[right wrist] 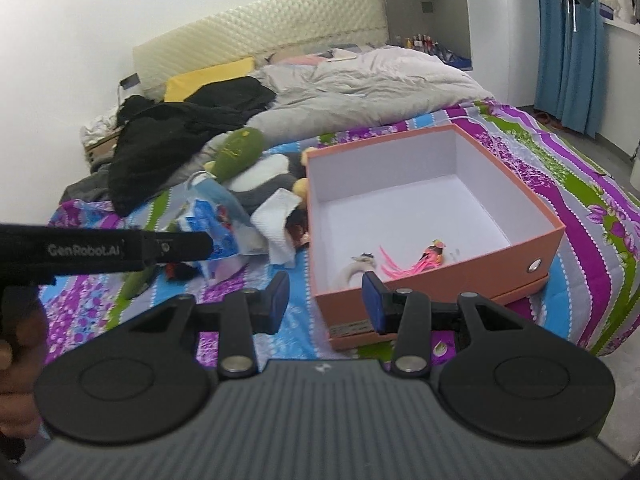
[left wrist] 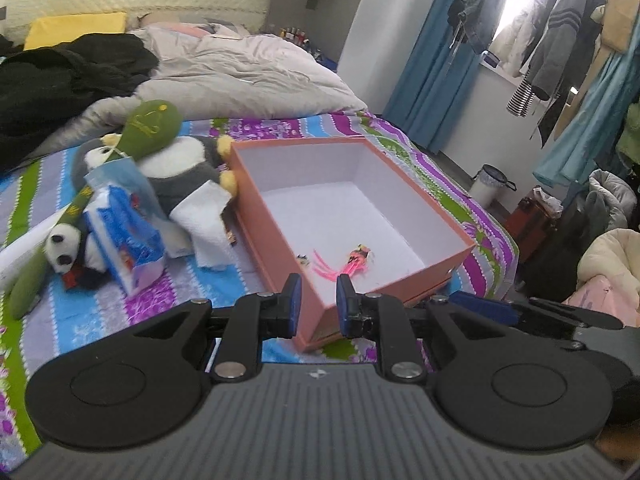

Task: Organize soft objects
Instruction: 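Open the right tool to drop the bird while the left tool releases the ring into the box, then lift both open tools out of the box and move back toward the pile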

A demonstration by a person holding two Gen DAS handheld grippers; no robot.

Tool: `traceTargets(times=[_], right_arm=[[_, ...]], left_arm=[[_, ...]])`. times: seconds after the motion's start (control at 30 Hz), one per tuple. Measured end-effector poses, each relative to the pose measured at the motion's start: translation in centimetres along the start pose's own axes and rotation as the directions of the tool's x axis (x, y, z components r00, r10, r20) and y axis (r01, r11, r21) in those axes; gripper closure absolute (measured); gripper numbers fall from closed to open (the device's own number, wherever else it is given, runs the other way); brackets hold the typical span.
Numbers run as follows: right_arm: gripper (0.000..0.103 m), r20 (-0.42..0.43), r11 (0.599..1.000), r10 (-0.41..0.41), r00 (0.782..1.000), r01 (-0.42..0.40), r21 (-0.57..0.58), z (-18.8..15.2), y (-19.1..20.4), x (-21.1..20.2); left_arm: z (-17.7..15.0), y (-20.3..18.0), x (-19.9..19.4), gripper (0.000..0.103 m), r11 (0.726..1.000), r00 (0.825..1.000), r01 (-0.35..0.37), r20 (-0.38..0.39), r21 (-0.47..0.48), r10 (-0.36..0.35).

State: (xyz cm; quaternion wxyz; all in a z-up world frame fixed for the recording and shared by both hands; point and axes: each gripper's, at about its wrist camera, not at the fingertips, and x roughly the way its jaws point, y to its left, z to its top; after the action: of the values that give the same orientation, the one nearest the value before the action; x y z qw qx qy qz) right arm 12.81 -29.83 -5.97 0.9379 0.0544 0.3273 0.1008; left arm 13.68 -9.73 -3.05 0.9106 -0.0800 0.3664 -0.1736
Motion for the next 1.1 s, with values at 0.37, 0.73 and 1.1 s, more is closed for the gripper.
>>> traceTargets(times=[0.37,0.73,1.1], right_arm=[[0.059,-0.004,0.998,0.049,0.999,-0.049,-0.040,-2.2,3.1,-2.0],[0.059,-0.018,0.993,0.111,0.994,-0.112,-0.038,-4.1,5.8,-2.5],[0.059,-0.058,0.986,0.149,0.987,-0.153,-0.065,-5.9,8.2,-1.9]], left_arm=[[-3.8,1.7,-4.4,0.081,0.999,0.999,-0.037,0.011,-0.016,0.037],[-7.0,3.7,-7.4,0.081,0.994,0.998,-0.068,-0.004,-0.084,0.068],[-9.8,6.8,-9.5,0.061,0.980,0.989,-0.148,-0.003,-0.135,0.149]])
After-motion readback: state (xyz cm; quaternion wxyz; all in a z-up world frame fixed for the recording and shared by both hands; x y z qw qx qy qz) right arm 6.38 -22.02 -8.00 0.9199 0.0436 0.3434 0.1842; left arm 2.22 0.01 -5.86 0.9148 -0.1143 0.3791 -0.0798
